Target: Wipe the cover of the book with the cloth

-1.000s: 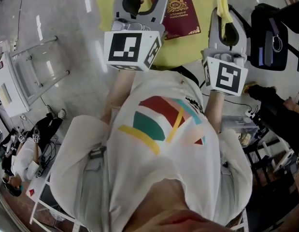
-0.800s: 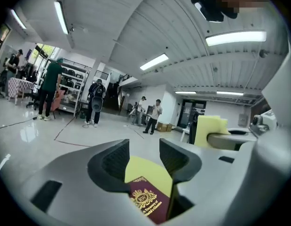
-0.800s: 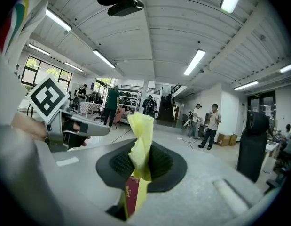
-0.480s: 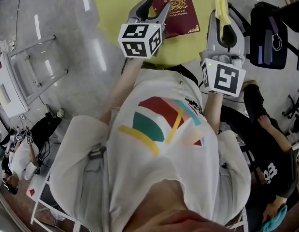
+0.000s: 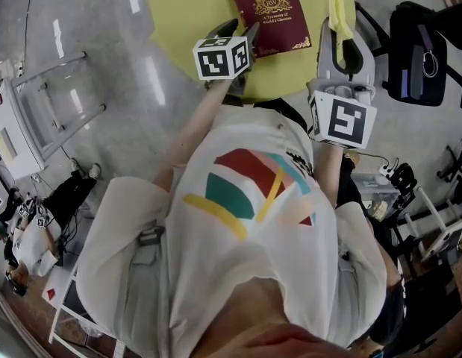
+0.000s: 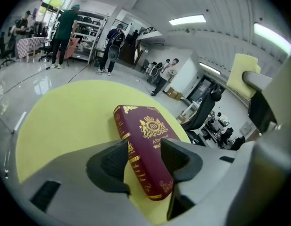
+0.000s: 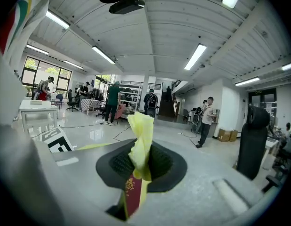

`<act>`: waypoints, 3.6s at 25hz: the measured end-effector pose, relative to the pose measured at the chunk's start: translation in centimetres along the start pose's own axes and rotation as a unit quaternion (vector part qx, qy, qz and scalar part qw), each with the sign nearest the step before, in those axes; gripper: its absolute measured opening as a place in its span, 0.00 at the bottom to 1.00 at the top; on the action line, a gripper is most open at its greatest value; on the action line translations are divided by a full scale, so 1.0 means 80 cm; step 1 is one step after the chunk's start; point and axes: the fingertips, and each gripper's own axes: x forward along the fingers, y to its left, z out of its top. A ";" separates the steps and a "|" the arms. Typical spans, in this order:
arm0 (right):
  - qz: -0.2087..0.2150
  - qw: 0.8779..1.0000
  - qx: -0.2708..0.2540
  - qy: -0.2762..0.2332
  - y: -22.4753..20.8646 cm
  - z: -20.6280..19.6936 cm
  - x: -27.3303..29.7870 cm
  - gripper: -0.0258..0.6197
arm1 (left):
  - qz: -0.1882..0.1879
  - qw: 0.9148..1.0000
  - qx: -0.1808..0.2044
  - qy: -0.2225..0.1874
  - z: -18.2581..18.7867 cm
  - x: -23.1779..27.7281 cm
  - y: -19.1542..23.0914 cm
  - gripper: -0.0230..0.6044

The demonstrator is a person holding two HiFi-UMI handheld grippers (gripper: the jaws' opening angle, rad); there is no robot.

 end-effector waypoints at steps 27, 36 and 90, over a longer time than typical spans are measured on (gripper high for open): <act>0.014 1.000 -0.006 0.023 0.013 -0.017 0.007 0.09 | 0.004 0.996 0.004 0.089 -0.055 0.024 0.003 0.32; 0.102 0.974 -0.200 0.030 0.031 -0.031 0.073 0.09 | 0.004 0.996 -0.005 0.090 -0.063 0.025 0.004 0.32; 0.333 0.722 -0.491 0.355 0.076 -0.320 0.003 0.09 | -0.027 0.994 -0.062 0.082 -0.062 0.028 0.003 0.32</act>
